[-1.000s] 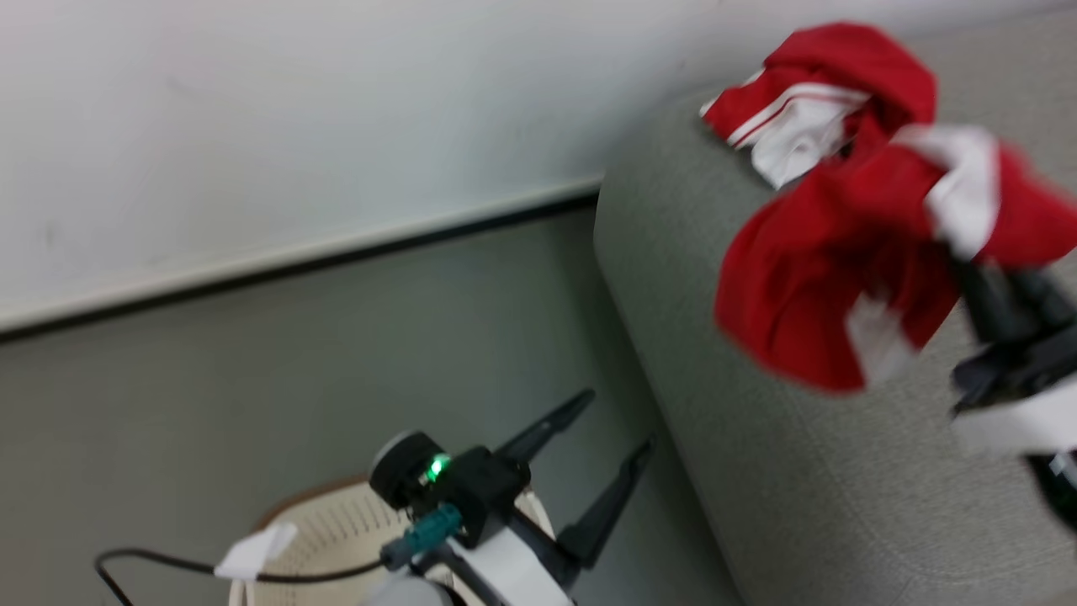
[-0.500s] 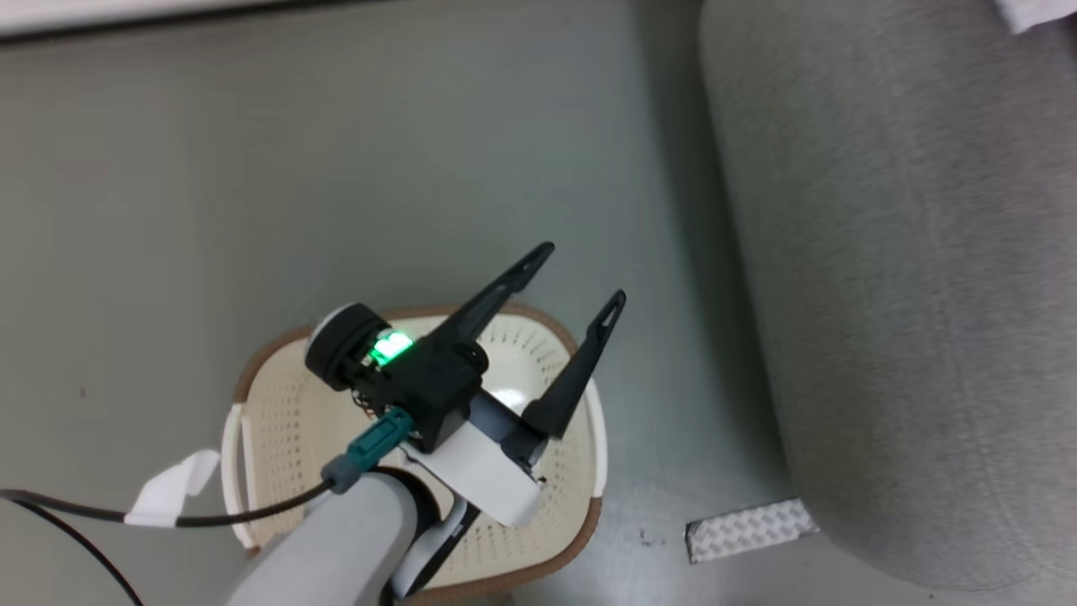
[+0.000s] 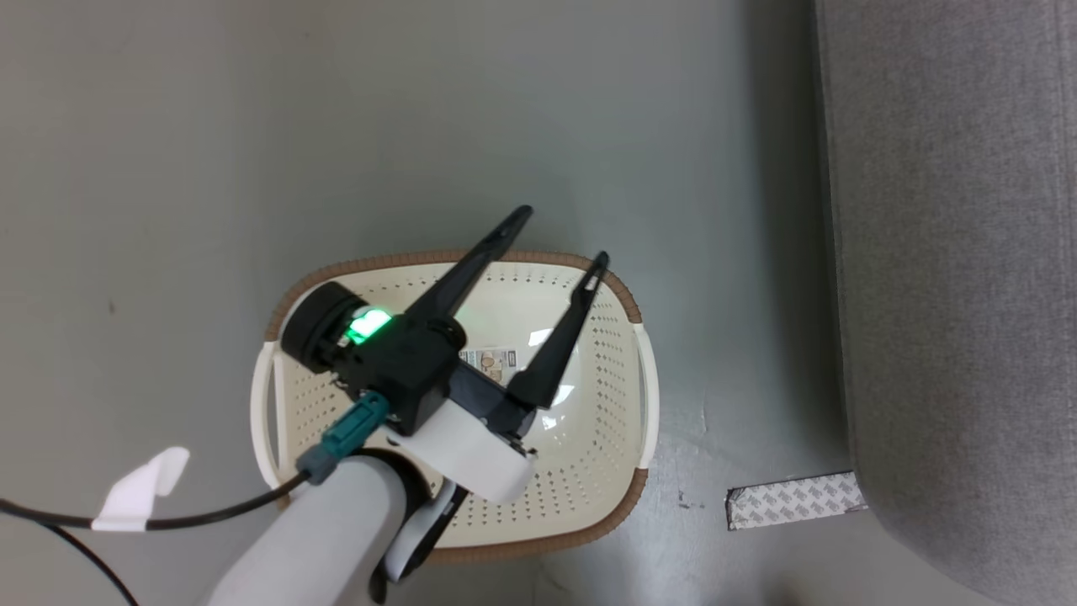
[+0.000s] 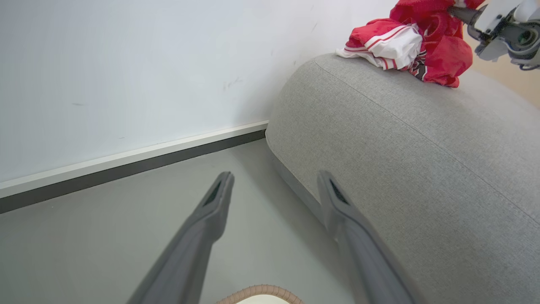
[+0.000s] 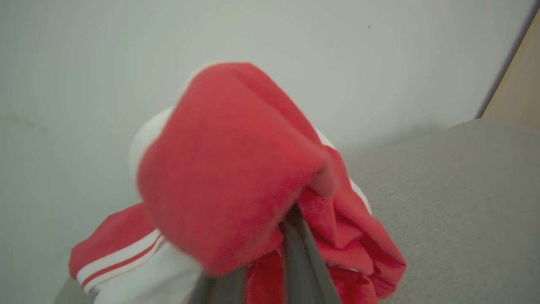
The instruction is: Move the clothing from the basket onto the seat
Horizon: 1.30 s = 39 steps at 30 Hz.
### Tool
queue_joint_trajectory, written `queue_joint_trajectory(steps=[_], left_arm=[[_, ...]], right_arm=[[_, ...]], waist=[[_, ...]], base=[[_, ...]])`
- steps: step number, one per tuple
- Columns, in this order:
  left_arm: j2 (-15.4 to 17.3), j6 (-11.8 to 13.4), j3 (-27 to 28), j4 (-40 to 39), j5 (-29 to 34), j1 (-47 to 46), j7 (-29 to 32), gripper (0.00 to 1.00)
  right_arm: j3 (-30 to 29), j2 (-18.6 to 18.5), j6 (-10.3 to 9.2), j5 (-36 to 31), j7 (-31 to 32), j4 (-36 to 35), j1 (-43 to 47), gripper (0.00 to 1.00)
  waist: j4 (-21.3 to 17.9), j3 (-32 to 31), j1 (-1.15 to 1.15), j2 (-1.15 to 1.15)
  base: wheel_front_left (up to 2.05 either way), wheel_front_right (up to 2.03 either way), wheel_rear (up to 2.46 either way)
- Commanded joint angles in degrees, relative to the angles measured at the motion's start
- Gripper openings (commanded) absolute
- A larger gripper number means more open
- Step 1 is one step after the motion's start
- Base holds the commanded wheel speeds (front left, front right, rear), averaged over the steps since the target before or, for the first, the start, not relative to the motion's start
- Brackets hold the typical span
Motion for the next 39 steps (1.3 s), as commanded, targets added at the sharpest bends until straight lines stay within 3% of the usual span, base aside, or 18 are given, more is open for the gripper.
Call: queue_joint_trajectory(steps=[1, 5, 6, 8, 9, 10, 18, 26, 33, 39], left_arm=[[0.6, 0.65, 0.62, 0.43, -0.4, 0.95, -0.63, 1.0], [1.04, 1.35, 1.59, 1.37, -1.58, 2.38, -1.84, 1.0], [1.26, 1.49, 1.83, 1.7, -1.75, 2.74, -2.09, 1.0], [1.36, 1.76, 2.2, 2.46, -2.13, 3.6, -2.58, 1.0], [1.43, 1.75, 2.33, 2.78, -2.36, 3.98, -2.85, 1.0], [1.41, 1.81, 2.43, 3.0, -2.61, 4.36, -3.07, 1.0], [1.45, 1.75, 2.89, 6.56, -5.12, 7.47, -4.98, 1.0], [1.84, 1.96, 4.08, 10.99, -8.03, 12.82, -7.63, 1.0], [2.17, 2.48, 5.58, 13.56, -10.51, 18.09, -9.24, 1.0], [2.96, 3.31, 7.21, 14.88, -12.56, 22.69, -9.83, 1.0]], right_arm=[[-0.59, 1.44, -0.13, -0.49, -1.12, 3.55, 1.13, 0.0], [-0.38, 3.59, -0.12, -1.76, -2.47, 8.73, 2.51, 0.01], [0.04, 4.02, -0.13, -2.09, -2.6, 9.56, 2.82, 0.09], [0.85, 4.36, -0.12, -2.51, -2.94, 10.59, 3.24, 0.41], [1.47, 4.31, -0.12, -2.83, -3.06, 10.83, 3.61, 0.65], [2.14, 4.47, -0.12, -2.8, -3.13, 11.09, 4.04, 1.0], [8.08, 5.31, -0.13, -3.49, -3.67, 11.39, 9.16, 1.0], [14.02, 5.71, -0.12, -2.55, -4.99, 6.4, 20.94, 1.0], [12.11, 6.75, -0.13, -5.32, -4.97, -8.18, 35.12, 1.0], [7.66, 11.0, -0.13, -9.72, -4.88, -20.89, 48.17, 1.0]], waist=[[-0.23, -0.58, -0.01, 0.0], [-0.57, -2.58, -0.01, 0.0], [-0.69, -3.2, -0.01, 0.0], [-0.98, -4.54, -0.01, 0.0], [-1.14, -5.3, -0.01, 0.0], [-1.26, -6.07, -0.01, 0.0], [-1.9, -12.98, -0.01, 0.0], [-2.18, -22.8, -0.01, 0.0], [-1.65, -31.0, -0.01, 0.0], [-0.38, -36.85, -0.01, 0.0]], base=[[0.0, 0.0, 0.0], [0.0, 0.0, 0.0], [0.0, 0.0, 0.0], [0.0, 0.0, 0.0], [0.0, 0.0, 0.0], [0.0, 0.0, 0.0], [0.0, 0.0, 0.0], [0.0, 0.0, 0.0], [0.0, 0.0, 0.0], [0.0, 0.0, 0.0]])
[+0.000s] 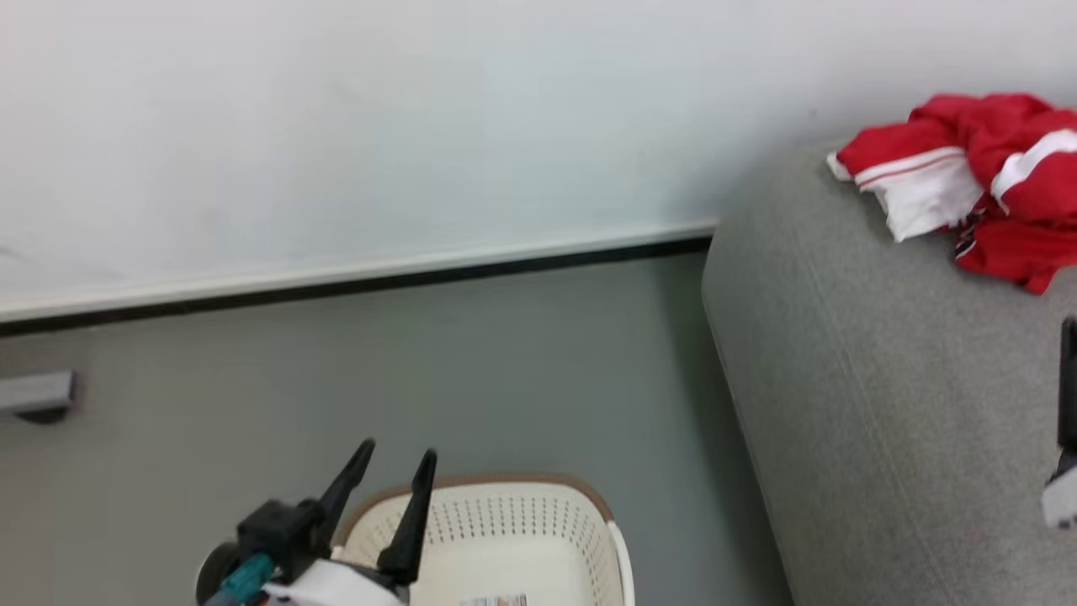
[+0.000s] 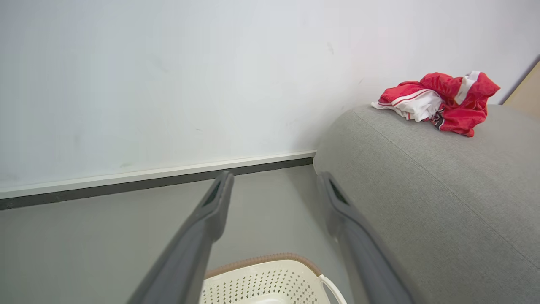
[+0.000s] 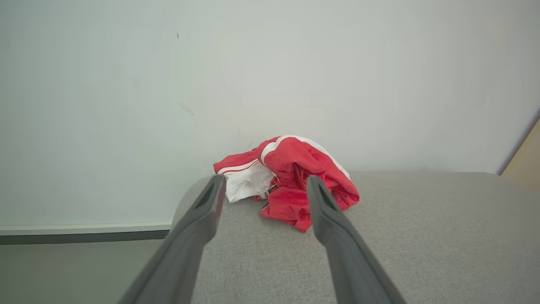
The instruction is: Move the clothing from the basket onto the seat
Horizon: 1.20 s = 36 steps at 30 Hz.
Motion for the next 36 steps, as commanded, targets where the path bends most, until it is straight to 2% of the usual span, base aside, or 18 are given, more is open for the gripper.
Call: queue_joint_trajectory(steps=[1, 6, 11, 16, 22, 36], left_arm=[[0.66, 0.33, 0.56, 0.47, -1.31, 1.82, -0.31, 1.0], [1.14, 1.55, 2.77, 1.11, -2.47, 5.77, -0.74, 1.0], [1.12, 2.11, 5.12, 1.61, -3.55, 9.5, -1.11, 1.0], [-0.27, 2.47, 8.37, 2.08, -3.17, 12.28, -1.14, 1.0], [-2.15, 0.8, 12.46, 3.12, -0.39, 14.62, -1.11, 1.0], [-5.78, -4.25, 19.62, 6.67, 5.44, 15.27, -1.13, 1.0]], right_arm=[[-1.28, 0.75, -0.13, -1.75, 0.05, -2.67, 3.65, 1.0], [-3.37, 5.54, -0.13, -4.59, 0.05, -10.62, 13.38, 1.0], [-0.66, 8.89, -0.13, -6.2, 0.04, -15.29, 20.12, 1.0], [1.85, 12.26, -0.13, -5.85, 0.04, -16.87, 24.43, 1.0], [4.21, 13.9, -0.13, -6.04, 0.04, -16.07, 27.29, 1.0], [8.33, 15.72, -0.13, -6.05, 0.04, -13.31, 29.46, 1.0]], waist=[[1.34, -4.03, 0.02, 0.0], [3.16, -7.76, 0.02, 0.0], [4.36, -9.88, 0.02, 0.0], [5.63, -10.97, 0.02, 0.0], [6.89, -12.81, 0.02, 0.0], [6.49, -14.62, 0.02, 0.0]], base=[[0.0, 0.0, 0.0], [0.0, 0.0, 0.0], [0.0, 0.0, 0.0], [0.0, 0.0, 0.0], [0.0, 0.0, 0.0], [0.0, 0.0, 0.0]])
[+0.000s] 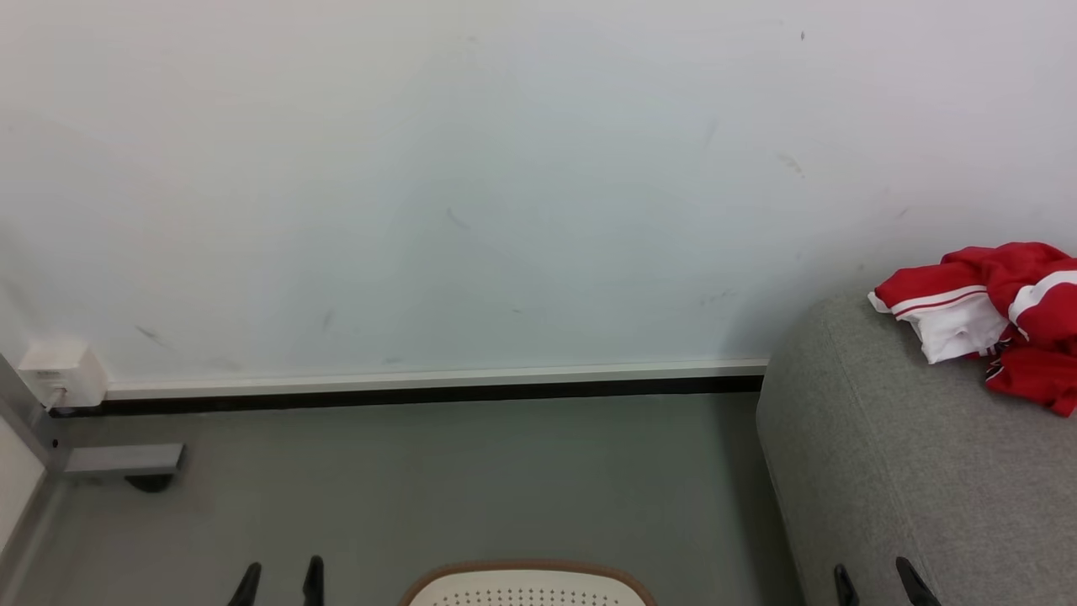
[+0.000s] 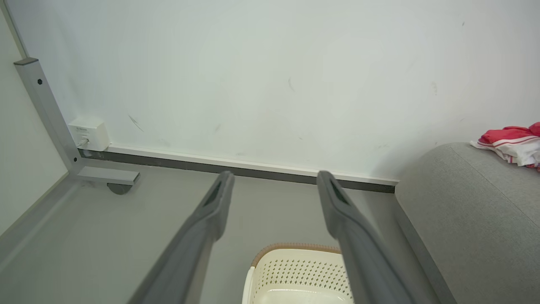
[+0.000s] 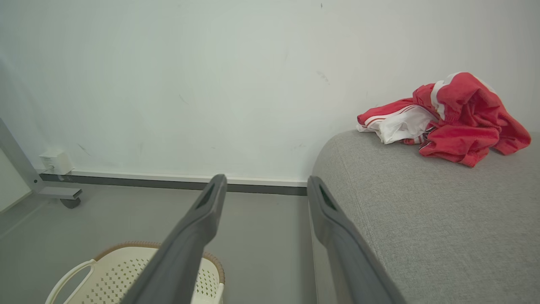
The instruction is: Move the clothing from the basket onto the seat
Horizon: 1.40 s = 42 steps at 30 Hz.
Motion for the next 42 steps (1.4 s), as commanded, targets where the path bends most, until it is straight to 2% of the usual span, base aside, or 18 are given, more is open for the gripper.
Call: queue_joint_trajectory(steps=[1, 12, 13, 20, 42], left_arm=[[-0.27, -0.64, 0.85, 0.5, 1.15, 0.59, -0.11, 1.0], [-2.95, -3.84, 3.67, 1.76, 3.66, 0.35, -0.11, 1.0], [-2.89, -4.0, 3.63, 1.58, 3.26, 0.28, 0.0, 0.0], [-4.18, -4.11, 3.22, 3.97, 2.55, 1.05, 0.36, 0.0], [-5.57, -5.9, 6.67, 2.38, -17.86, -2.34, 6.31, 0.0]], right_arm=[[0.05, 0.12, -0.13, 0.33, 0.05, 0.47, 0.65, 1.0], [0.8, 0.25, -0.13, 0.72, 0.06, 1.69, 0.17, 1.0], [0.77, 0.12, 0.0, 0.51, 0.0, 1.47, -0.03, 0.0], [0.72, 0.12, 0.0, 1.39, 0.21, 3.51, 0.4, 0.0], [-1.89, -0.12, -0.02, 24.63, 5.96, 1.99, -3.33, 0.0]], waist=[[-0.06, -0.18, 0.0, 0.0], [0.16, -0.52, 0.0, 0.0], [0.16, -0.53, 0.0, 0.0], [0.18, -0.5, 0.0, 0.0], [0.56, 0.52, 0.0, 0.0]], base=[[0.0, 0.0, 0.0], [0.0, 0.0, 0.0], [0.0, 0.0, 0.0], [0.0, 0.0, 0.0], [0.0, 0.0, 0.0]])
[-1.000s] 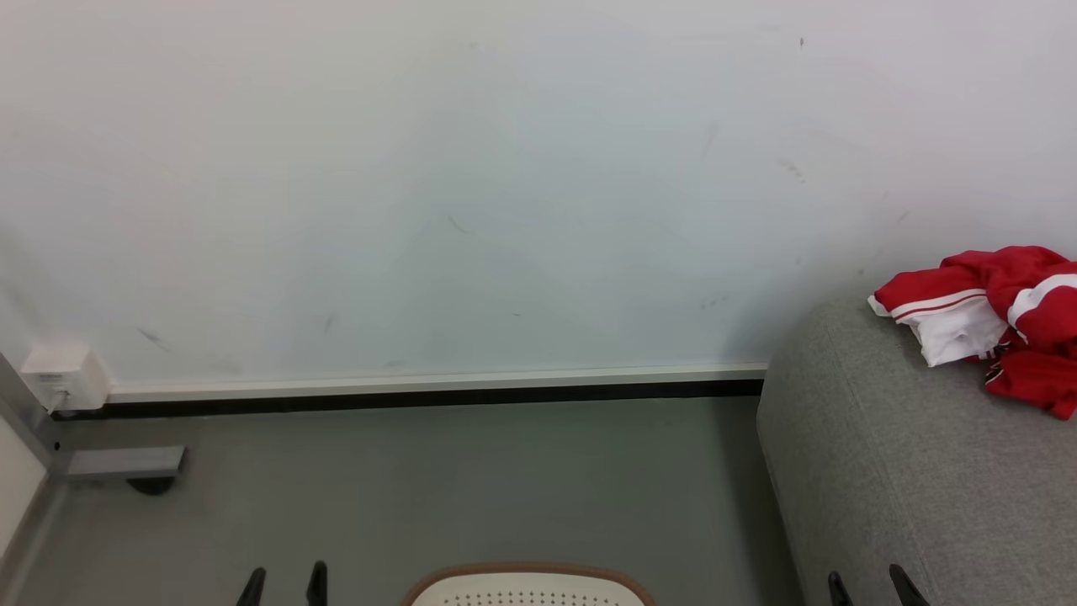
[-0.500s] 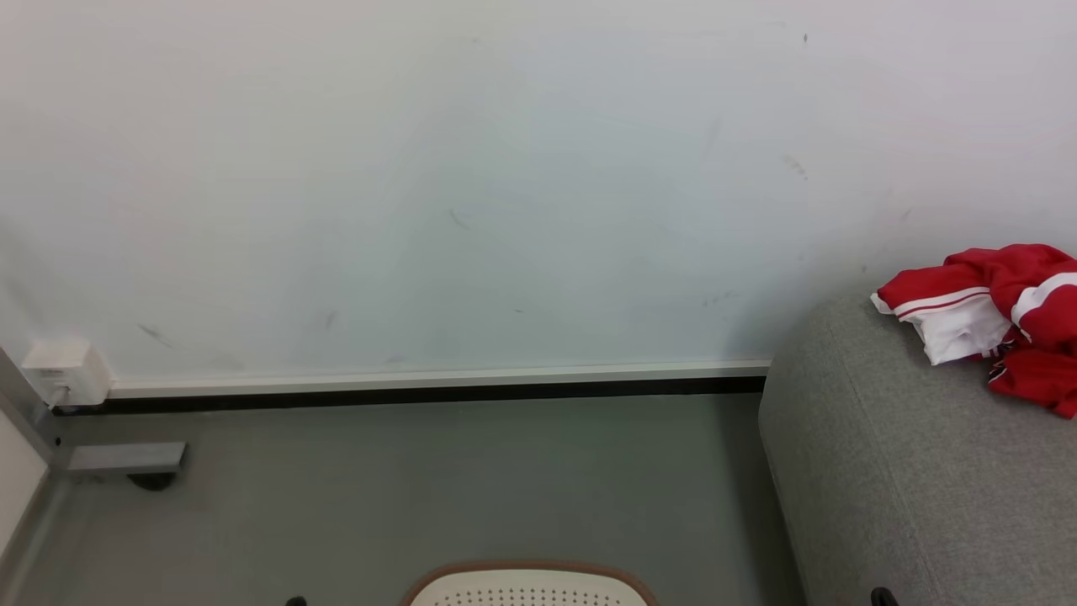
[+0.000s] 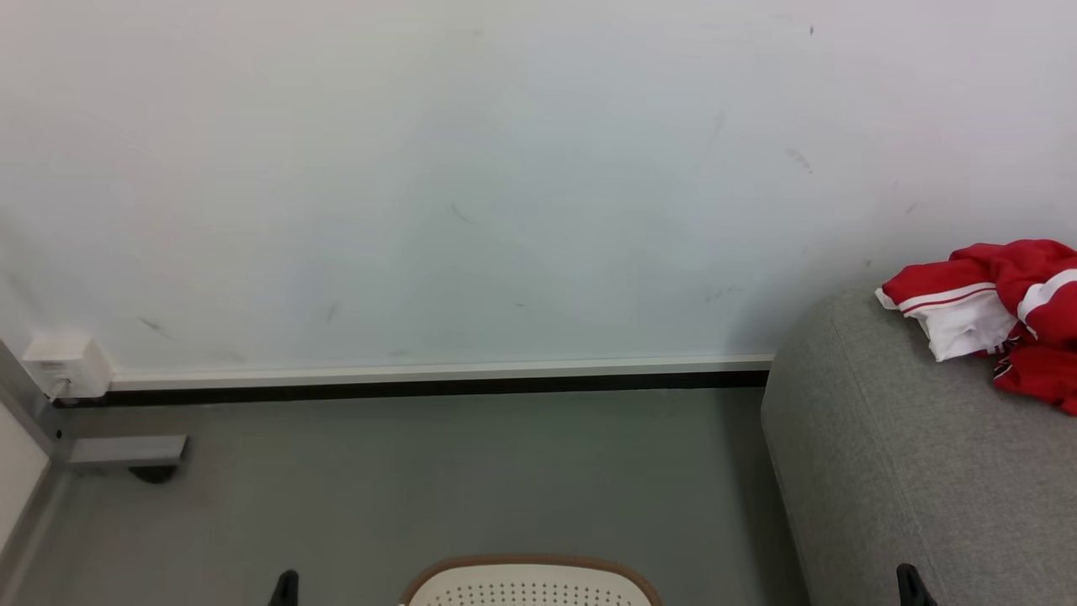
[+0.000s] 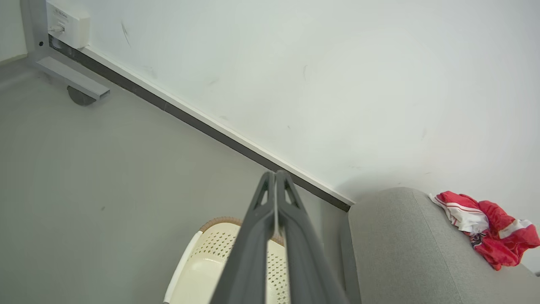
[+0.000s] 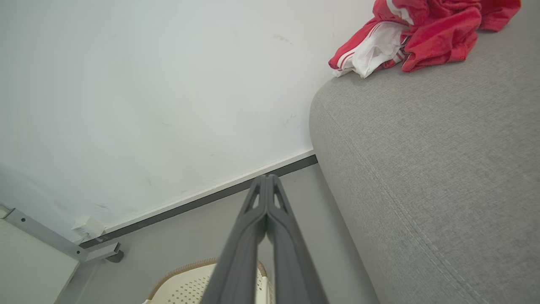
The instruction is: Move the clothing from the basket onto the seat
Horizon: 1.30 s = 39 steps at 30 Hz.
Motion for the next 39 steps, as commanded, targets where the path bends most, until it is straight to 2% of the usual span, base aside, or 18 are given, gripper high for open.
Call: queue_joint_trajectory(steps=[1, 19, 39], left_arm=[[0.14, -0.38, 0.57, -0.9, -2.58, -1.7, 0.53, 0.0], [-0.77, -1.53, 2.81, -1.96, -15.77, -3.89, 4.39, 0.0], [-1.58, -2.6, 4.88, -2.83, -27.64, -5.86, 7.94, 0.0]], right_arm=[[-0.45, -0.21, -0.03, 2.48, 0.48, -1.09, -1.94, 0.0], [-2.26, -0.27, -0.05, 17.31, 4.27, -2.05, -4.3, 0.0], [-4.0, -0.27, -0.07, 30.86, 7.86, -2.93, -6.4, 0.0]], waist=[[0.03, 0.07, 0.0, 0.0], [0.34, 0.9, 0.0, 0.0], [0.68, 1.83, 0.0, 0.0]], base=[[0.0, 0.0, 0.0], [0.0, 0.0, 0.0], [0.0, 0.0, 0.0]])
